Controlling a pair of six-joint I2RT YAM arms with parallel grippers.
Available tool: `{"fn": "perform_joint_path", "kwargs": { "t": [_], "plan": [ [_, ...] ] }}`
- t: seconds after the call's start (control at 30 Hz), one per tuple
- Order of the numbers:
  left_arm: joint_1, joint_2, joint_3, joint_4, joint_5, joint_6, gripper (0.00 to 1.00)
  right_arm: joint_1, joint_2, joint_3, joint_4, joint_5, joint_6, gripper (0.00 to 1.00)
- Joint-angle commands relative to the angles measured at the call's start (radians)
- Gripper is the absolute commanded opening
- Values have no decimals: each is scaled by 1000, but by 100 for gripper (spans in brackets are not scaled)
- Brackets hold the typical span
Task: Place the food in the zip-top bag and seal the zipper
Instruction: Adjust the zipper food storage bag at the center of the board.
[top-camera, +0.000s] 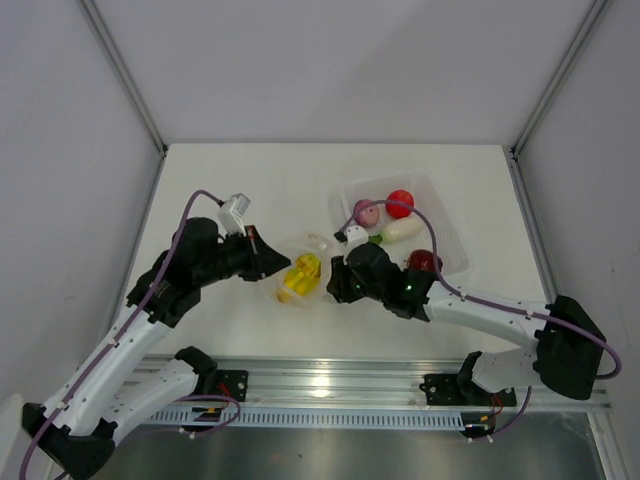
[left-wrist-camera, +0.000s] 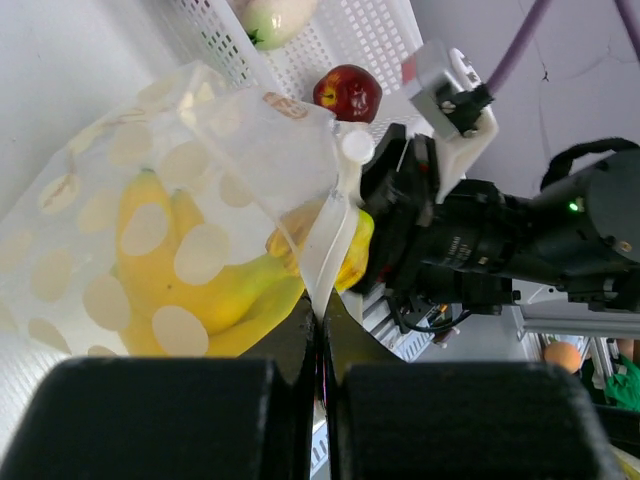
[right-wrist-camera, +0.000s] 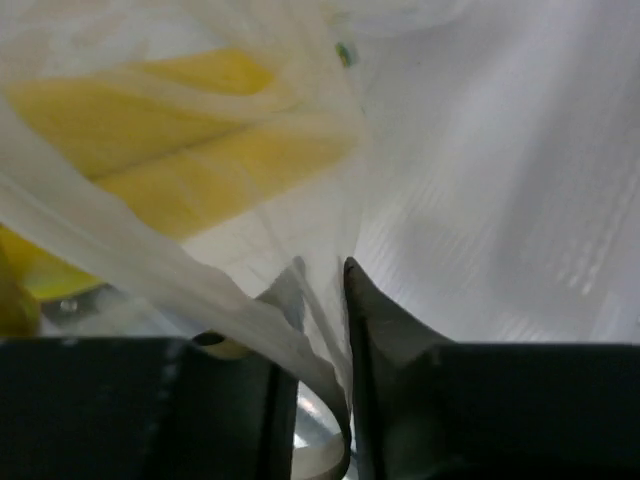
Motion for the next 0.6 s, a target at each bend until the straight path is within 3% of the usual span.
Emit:
{"fn": "perform_joint_path", "kwargs": {
  "t": [0.0,0.03,0.17,0.27,0.4,0.57],
  "plan": [
    [10,-19,12,15,10,10,1,-24,78,129,44,34,-67,20],
    [10,-17,9,10,8,13,0,-30,98,175,-6,44,-84,0],
    [16,-3,9,-13,-9,32,1,-35,181,513,-105,58,-183,0],
    [16,-38,9,-39,6,29,1,-6,215,675,-205,45,-213,0],
    [16,-101,-28,-26,-38,27,1,3,143,527,-74,-30,-130,0],
    [25,-7,-15,-33,-23,52,1,-69,190,435,-42,-104,-12,0]
  ]
}}
